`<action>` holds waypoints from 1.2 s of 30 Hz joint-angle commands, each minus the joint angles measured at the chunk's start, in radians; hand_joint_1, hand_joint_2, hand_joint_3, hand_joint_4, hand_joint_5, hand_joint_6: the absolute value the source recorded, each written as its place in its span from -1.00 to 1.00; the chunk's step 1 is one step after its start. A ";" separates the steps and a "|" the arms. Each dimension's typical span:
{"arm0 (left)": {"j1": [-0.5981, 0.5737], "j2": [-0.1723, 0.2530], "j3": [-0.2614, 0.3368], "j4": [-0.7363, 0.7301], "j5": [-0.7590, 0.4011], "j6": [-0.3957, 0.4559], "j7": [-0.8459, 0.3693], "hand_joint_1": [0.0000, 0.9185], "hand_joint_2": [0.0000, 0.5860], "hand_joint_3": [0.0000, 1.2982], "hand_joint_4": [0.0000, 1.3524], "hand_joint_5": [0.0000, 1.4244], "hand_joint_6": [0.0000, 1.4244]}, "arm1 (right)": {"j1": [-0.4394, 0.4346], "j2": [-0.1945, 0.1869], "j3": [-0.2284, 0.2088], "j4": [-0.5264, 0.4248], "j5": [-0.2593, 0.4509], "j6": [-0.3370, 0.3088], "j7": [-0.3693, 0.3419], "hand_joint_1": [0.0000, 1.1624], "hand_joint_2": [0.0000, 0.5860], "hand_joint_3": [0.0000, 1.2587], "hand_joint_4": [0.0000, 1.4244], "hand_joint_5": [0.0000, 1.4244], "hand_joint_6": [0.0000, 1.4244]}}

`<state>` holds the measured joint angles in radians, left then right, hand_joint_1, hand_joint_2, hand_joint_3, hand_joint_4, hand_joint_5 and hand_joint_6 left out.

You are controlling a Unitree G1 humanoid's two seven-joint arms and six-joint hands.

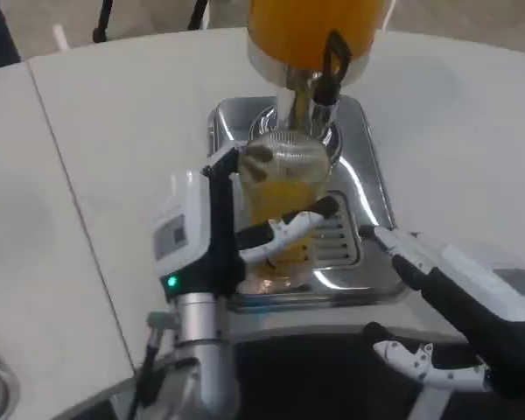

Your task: Grasp the cup under the faucet to collect the drink, then remove the cup.

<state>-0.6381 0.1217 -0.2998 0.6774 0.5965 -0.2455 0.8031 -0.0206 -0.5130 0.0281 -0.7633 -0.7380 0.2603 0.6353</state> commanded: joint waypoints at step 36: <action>0.565 0.173 0.129 -0.803 -0.050 -0.119 -0.460 0.28 -0.96 0.77 0.54 1.00 1.00 | 0.318 0.052 -0.110 0.089 -0.207 -0.355 -0.496 -0.26 0.85 -1.00 -1.00 -1.00 -1.00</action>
<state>-0.1032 0.2996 -0.1741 -0.0634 0.5581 -0.3205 0.3614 0.2816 -0.4668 -0.0674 -0.6651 -0.9488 -0.0881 0.1470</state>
